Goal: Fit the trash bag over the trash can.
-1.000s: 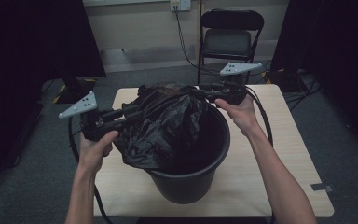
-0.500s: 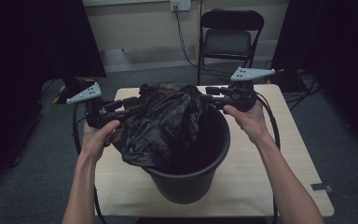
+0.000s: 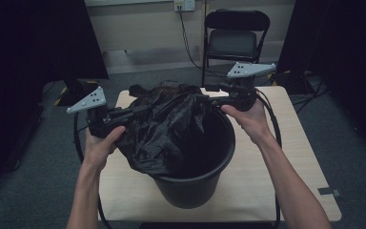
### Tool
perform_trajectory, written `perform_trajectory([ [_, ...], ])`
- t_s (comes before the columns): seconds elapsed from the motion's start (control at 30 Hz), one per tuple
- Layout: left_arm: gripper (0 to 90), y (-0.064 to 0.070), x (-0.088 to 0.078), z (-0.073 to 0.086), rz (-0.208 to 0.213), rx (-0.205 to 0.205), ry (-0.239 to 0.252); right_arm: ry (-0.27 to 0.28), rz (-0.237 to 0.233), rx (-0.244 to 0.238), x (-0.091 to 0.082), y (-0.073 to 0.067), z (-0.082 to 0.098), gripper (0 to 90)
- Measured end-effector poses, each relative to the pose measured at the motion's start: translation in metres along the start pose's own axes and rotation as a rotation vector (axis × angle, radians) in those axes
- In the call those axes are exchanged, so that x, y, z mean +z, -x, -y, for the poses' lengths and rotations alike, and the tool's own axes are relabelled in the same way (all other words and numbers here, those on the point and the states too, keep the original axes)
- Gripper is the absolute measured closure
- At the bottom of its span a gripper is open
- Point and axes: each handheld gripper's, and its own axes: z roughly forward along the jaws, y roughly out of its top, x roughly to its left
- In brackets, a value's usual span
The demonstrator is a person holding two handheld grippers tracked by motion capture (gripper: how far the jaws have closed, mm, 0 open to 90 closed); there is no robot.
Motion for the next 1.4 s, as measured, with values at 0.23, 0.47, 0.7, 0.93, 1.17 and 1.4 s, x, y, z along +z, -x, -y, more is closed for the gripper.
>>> perform_trajectory([
  [0.23, 90.0, 0.004, 0.03, -0.026, 0.016, 0.009, -0.034, 0.025, -0.083, -0.031, 0.011, -0.018, -0.018, 36.8],
  [0.47, 90.0, 0.004, 0.046, -0.041, 0.046, 0.001, -0.012, 0.024, -0.125, -0.057, 0.021, -0.029, -0.024, 29.6],
  [0.7, 90.0, 0.004, 0.058, -0.056, 0.092, -0.022, 0.03, 0.003, -0.148, -0.071, 0.03, -0.033, -0.026, 35.2],
  [0.93, 90.0, 0.012, 0.064, -0.058, 0.094, 0.008, 0.028, 0.013, -0.173, -0.106, 0.03, -0.035, -0.028, 85.7],
  [1.17, 61.3, 0.009, 0.037, -0.058, -0.012, 0.019, 0.076, 0.02, -0.13, -0.111, 0.013, -0.026, -0.02, 90.0],
  [1.4, 57.0, -0.013, 0.004, -0.032, -0.076, -0.046, 0.112, 0.057, -0.091, -0.07, -0.014, -0.007, -0.001, 90.0],
])
